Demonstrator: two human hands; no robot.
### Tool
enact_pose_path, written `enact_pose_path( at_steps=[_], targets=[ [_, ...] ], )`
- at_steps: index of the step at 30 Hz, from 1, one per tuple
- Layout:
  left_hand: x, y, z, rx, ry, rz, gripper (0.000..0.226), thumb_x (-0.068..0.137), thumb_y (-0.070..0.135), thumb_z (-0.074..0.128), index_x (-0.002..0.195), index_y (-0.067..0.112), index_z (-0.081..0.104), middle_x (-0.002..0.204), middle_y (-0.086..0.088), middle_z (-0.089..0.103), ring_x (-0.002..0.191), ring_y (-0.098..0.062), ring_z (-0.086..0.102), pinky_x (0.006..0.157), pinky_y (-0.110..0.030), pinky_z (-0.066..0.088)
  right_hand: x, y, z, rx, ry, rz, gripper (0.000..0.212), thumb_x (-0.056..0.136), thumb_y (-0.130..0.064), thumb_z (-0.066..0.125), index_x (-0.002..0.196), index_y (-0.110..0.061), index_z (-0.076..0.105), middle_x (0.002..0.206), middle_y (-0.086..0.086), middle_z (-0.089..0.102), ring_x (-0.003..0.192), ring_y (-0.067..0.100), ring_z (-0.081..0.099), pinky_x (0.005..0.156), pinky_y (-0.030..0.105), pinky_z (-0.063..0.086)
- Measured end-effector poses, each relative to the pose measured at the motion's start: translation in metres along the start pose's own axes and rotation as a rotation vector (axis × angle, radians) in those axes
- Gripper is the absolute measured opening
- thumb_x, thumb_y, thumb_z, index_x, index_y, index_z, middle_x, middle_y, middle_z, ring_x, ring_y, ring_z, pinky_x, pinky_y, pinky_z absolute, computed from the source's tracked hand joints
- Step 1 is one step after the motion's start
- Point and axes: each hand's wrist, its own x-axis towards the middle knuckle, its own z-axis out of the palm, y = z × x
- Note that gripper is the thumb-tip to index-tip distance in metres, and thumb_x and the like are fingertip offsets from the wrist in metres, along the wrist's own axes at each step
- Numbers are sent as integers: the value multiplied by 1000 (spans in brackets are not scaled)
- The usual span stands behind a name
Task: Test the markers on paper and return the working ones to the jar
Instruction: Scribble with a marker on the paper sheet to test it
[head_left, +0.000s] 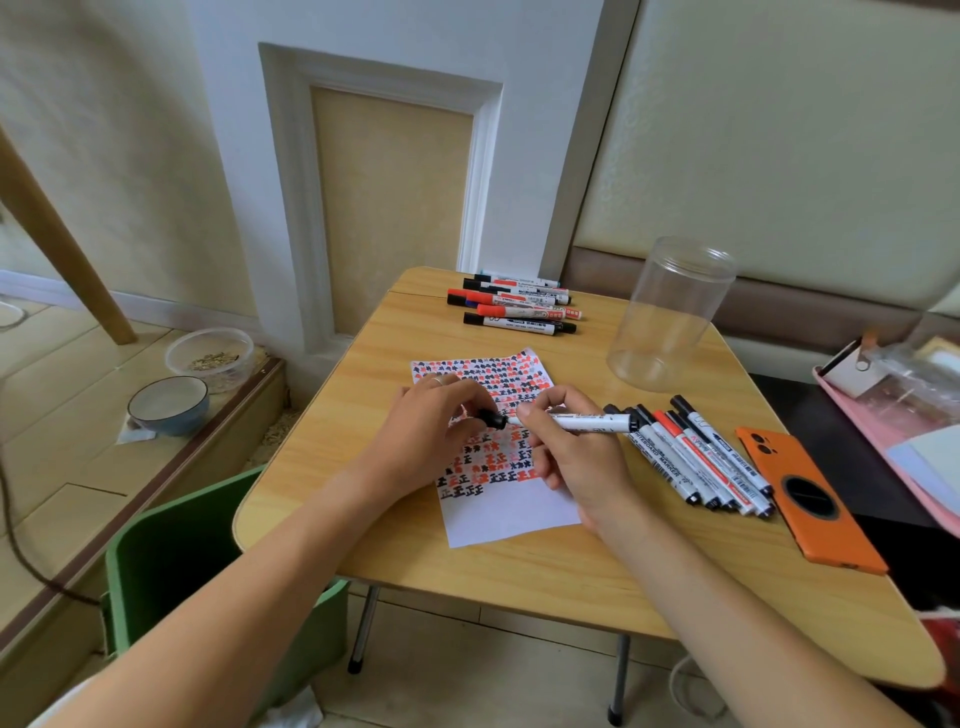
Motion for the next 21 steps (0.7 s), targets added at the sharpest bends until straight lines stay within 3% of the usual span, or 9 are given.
enact_pose_path(
  at_steps=[6,9,13,16,19,21],
  targets=[
    [-3,11,3,-65,-5,103,12,92,22,72,103,21,68,93,8,66,86,-10,57,76,-36,50,-2,-2,1,14,-57,11,16,92,-19,75,88,-12,62,65,13,54,44,17,46,38,21,31],
    [-4,15,3,-95,10,112,15,93,28,73,103,21,66,92,7,61,84,-8,55,73,-30,47,-4,-6,1,65,-86,30,13,93,-23,74,88,-15,64,68,10,57,44,16,49,38,20,32],
    [-5,13,4,-109,12,92,16,94,36,70,108,27,69,90,8,59,81,-6,55,69,-29,46,-7,-11,0,108,-112,66,31,101,-43,59,94,-14,66,76,12,61,50,21,53,42,23,34],
    [-5,13,1,-143,25,57,16,94,36,71,107,28,71,91,6,58,81,-4,54,69,-23,43,-6,-11,-2,111,-119,79,48,93,-56,52,101,-12,68,81,13,63,53,22,55,46,25,36],
    [-6,11,-5,-167,39,9,14,93,34,72,105,26,72,96,6,58,86,-3,56,71,-10,38,-5,-9,-4,156,-108,83,53,91,-60,53,111,-12,66,86,14,63,56,22,56,45,25,37],
    [-6,8,-7,-159,32,-10,13,92,33,73,103,26,71,99,7,58,88,-1,57,72,-6,38,-4,-8,-6,230,-61,98,46,93,-54,58,110,-12,64,83,13,62,55,20,55,42,23,36]
  ],
)
